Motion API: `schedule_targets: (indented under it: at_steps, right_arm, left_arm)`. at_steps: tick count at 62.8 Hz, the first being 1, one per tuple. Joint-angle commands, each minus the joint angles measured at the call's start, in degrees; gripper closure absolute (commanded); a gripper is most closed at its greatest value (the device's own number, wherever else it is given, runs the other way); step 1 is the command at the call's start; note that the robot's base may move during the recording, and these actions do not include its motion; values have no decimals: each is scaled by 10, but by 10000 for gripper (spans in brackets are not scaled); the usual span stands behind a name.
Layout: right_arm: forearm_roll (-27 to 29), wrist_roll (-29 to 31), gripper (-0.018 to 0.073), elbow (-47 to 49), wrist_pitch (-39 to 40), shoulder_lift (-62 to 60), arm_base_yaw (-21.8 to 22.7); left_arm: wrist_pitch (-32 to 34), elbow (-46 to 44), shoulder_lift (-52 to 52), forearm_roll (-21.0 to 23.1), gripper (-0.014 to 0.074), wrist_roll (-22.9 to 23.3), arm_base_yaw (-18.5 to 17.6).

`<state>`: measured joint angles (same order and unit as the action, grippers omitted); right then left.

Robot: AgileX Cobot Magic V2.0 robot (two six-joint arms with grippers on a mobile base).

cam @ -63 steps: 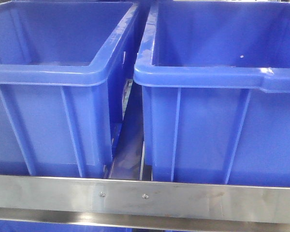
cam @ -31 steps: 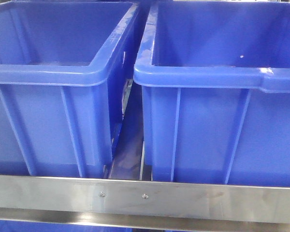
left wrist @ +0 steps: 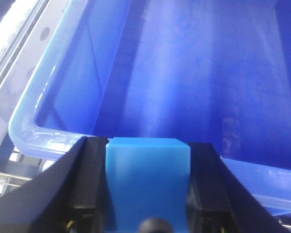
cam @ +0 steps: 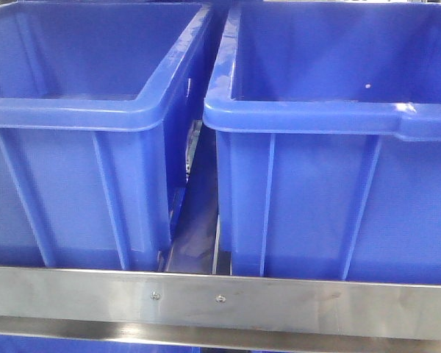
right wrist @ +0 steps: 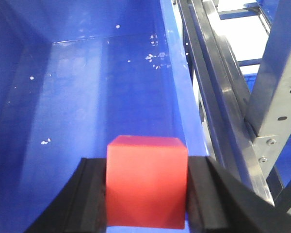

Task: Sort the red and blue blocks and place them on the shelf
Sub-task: 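Lower the red cube and blue cube into two adjacent blue bins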

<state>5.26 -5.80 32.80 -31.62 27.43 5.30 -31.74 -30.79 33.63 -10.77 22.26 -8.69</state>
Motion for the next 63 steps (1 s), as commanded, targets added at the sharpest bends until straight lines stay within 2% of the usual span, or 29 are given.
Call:
schedule_targets:
  at_steps: [1, 23, 48, 63]
  right_arm:
    - [-4, 5, 503, 18, 57, 4, 4]
    - [-4, 5, 503, 18, 77, 7, 2]
    - [-4, 5, 503, 20, 130, 53, 1]
    - [-4, 5, 503, 21, 190, 103, -10]
  left_arm:
    - [45, -18, 2, -4, 472, 4, -1]
    - [136, -19, 14, -2, 472, 4, -1]
    - [140, -73, 87, 1, 472, 4, -1]
    - [168, -99, 143, 1, 472, 4, -1]
